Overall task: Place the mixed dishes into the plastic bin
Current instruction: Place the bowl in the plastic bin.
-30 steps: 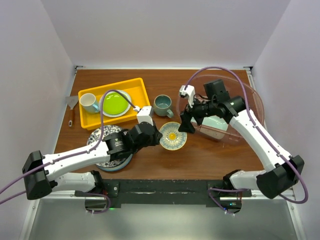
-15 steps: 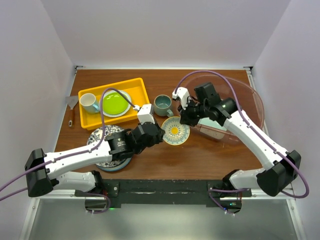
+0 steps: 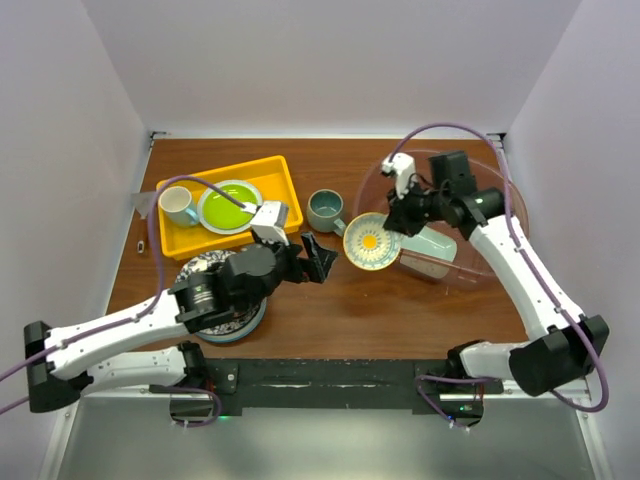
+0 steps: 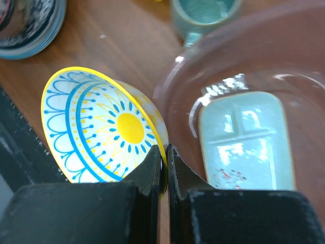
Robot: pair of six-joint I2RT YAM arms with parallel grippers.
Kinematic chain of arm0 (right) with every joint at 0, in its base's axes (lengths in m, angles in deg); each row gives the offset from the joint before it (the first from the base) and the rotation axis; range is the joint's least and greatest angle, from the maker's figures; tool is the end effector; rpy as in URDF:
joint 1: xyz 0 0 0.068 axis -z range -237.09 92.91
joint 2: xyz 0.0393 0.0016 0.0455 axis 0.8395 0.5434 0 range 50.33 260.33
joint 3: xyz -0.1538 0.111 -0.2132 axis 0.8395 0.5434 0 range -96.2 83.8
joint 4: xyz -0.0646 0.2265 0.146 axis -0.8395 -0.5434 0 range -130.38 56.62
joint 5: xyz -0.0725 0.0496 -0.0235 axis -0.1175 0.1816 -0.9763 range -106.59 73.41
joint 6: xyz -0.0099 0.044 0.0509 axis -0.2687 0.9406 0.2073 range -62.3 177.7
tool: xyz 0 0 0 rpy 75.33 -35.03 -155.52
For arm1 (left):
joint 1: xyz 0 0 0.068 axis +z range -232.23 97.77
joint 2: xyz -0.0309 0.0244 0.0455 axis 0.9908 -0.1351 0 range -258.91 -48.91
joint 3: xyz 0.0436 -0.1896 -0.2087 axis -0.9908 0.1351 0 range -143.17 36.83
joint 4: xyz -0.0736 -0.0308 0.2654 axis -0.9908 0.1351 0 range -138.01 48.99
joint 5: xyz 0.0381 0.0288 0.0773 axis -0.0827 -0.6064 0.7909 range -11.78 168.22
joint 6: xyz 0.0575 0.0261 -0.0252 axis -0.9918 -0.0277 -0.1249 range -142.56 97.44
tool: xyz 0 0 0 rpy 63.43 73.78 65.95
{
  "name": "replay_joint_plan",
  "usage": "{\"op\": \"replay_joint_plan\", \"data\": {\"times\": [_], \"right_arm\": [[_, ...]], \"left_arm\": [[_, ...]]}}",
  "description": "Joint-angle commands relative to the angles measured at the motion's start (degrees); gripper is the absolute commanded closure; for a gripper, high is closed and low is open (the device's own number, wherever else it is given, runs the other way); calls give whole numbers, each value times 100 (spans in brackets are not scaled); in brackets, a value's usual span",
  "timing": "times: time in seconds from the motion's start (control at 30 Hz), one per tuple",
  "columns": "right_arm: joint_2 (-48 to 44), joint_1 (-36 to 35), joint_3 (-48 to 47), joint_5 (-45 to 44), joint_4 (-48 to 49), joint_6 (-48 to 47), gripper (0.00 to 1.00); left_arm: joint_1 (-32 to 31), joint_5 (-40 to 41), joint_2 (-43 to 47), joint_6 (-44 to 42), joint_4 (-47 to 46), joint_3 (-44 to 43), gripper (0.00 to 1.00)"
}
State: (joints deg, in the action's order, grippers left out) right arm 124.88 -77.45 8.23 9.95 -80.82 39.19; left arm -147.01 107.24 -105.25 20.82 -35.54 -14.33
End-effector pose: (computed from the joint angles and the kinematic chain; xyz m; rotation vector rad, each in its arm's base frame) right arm 0.2647 0.1243 0.3560 -0.9834 2.1262 0.5653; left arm 0.1299 -0.2135 0.3433 -0.0007 1.9242 -0.8325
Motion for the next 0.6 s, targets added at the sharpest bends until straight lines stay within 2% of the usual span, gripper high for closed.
{"op": "replay_joint_plan", "data": {"times": [0.0, 0.07, 0.2, 0.23, 0.4, 0.57], "right_arm": [[-440, 926, -563, 615, 366, 83, 100], [-432, 1435, -625, 580, 455, 197, 100], [-397, 2018, -477, -69, 1166, 549, 100], [-353, 2410, -459, -114, 1289, 767, 100], [-37, 3063, -195, -360, 2115, 1505, 100], [262, 3196, 33, -624, 2608, 1998, 100]], "left_arm": [[87, 166, 718, -1364, 18, 1, 0], [193, 209, 939, -1995, 281, -52, 0], [430, 622, 1597, -2780, 634, 131, 0], [457, 640, 1713, -3043, 625, 219, 0], [509, 1000, 2206, -3423, 397, 914, 0], [667, 1168, 1978, -3423, 634, 923, 0]]}}
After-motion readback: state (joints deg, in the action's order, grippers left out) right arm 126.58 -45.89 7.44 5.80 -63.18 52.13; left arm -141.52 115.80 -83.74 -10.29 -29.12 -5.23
